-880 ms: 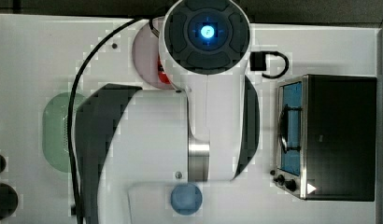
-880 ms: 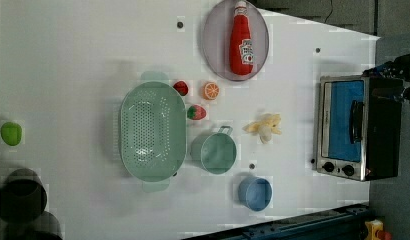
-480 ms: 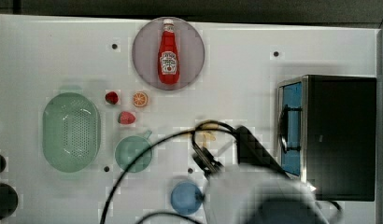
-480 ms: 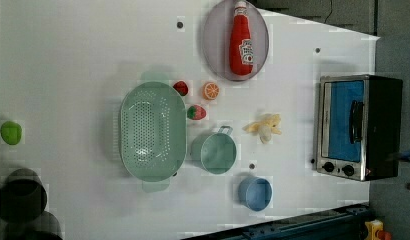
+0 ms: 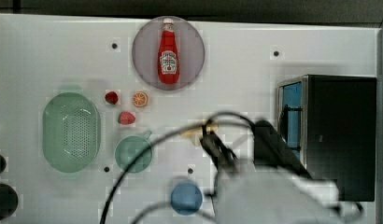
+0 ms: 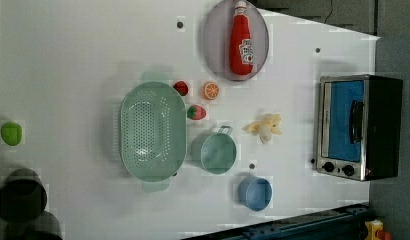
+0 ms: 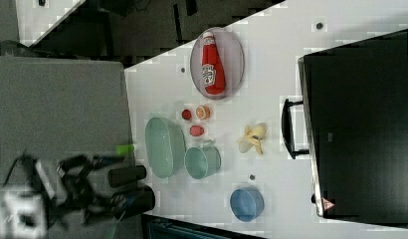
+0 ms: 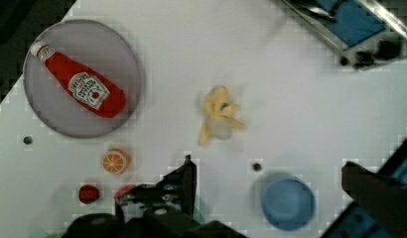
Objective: Pick banana from table and place on oven.
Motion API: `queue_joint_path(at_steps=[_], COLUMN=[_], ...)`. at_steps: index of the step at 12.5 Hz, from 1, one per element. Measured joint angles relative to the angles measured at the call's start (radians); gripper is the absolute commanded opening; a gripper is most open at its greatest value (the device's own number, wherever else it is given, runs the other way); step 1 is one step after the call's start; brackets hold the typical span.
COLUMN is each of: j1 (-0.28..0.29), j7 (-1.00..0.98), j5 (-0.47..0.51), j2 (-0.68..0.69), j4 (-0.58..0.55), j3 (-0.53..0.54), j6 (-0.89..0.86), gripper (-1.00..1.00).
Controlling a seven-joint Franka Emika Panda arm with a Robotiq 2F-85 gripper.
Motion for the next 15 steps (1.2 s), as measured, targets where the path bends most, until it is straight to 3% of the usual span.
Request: queue_joint_path(at_steps=[7, 12, 15], j1=[0.011, 0.021, 0.030], j7=[0.008, 0.009, 0.009], j5=[-0.028, -0.006, -0.012], j2=[0.473, 0.542, 0.589], j4=[-0.143, -0.293, -0.375], j3=[0.015, 0.026, 0.030], j6=[0.334, 0.692, 0.774], gripper=[1.00, 1.00, 1.00])
